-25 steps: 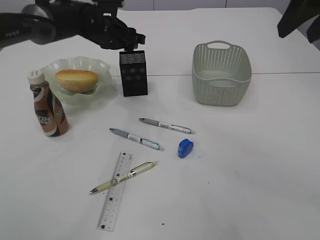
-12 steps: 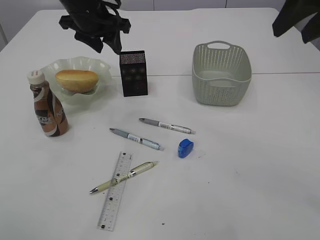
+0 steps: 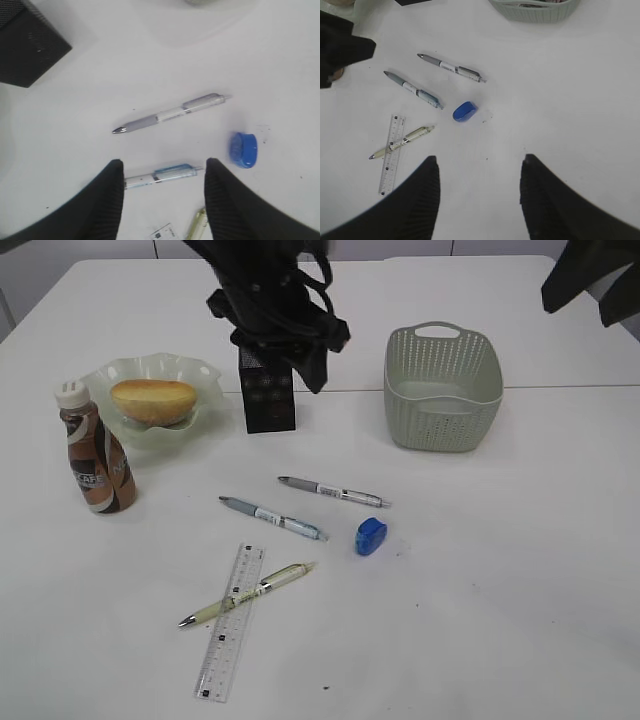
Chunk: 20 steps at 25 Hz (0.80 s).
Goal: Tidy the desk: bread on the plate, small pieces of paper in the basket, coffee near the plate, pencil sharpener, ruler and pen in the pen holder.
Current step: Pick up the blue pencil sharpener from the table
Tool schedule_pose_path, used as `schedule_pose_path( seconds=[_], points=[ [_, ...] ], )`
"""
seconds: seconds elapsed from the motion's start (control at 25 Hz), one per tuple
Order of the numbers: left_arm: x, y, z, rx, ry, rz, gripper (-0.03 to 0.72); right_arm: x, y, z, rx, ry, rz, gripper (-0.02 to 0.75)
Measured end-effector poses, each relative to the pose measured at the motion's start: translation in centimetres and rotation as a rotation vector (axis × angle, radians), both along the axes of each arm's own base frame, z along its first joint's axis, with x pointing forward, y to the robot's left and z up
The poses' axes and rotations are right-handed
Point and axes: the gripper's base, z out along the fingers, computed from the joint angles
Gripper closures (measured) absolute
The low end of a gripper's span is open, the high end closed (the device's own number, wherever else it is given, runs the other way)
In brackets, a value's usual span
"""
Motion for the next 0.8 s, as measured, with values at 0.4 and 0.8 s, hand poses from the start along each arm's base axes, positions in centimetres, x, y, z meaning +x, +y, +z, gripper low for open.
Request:
schedule_pose_path(
  seconds=[0.4, 0.8],
  points=[
    [-2.5, -3.5, 0.0, -0.019, 0.015, -0.086, 0.302, 0.1, -0.4, -0.1, -0.047, -0.007, -0.010, 0.353],
    [-4.6, -4.5, -4.4, 0.057, 0.157, -0.124, 0.302, 2.2, -1.1, -2.3, -0.110, 0.057, -0.033, 0.353]
  ],
)
